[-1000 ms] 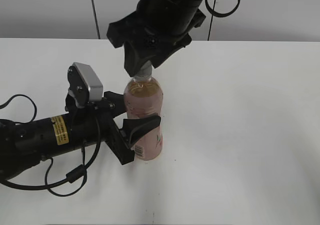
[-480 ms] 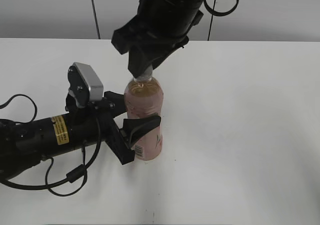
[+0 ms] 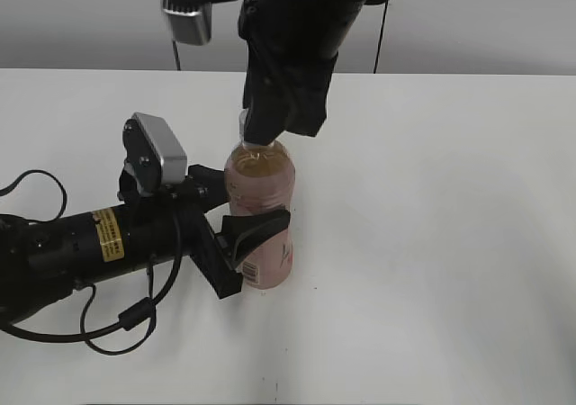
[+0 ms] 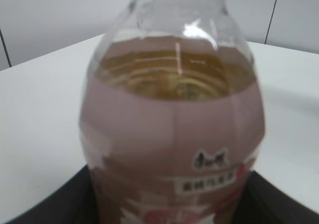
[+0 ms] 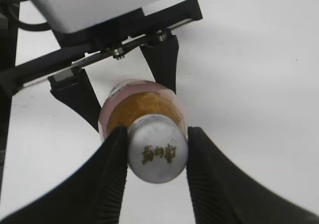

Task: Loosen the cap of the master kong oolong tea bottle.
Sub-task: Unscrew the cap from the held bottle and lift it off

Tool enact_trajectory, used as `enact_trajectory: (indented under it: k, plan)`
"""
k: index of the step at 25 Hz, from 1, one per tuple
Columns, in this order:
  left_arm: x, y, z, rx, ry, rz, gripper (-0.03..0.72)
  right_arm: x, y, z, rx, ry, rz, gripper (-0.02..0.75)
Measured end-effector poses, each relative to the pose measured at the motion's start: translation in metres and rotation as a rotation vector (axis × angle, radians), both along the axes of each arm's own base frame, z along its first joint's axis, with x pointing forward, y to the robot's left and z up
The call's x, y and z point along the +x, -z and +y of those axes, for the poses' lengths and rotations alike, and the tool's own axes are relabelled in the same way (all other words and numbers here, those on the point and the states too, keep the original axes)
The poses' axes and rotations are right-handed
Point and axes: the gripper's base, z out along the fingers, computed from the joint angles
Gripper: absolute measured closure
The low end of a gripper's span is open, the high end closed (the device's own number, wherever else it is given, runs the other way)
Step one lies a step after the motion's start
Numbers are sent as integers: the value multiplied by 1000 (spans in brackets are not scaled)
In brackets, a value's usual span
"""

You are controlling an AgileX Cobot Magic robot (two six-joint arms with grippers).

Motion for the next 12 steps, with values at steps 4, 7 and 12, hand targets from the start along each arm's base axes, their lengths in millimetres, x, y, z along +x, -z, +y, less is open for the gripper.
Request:
enact_trajectory:
  k: [4,7,12]
  plan:
    - [0,0,0,3,5,-6,294,-1,-1,0,-29,-177,-64,463]
    - [0,0,0,3,6,-7,294,-1,0,0,-35,-214,-78,463]
    - [0,0,0,3,6,-7,294,-1,-1,0,-27,-192,-70,463]
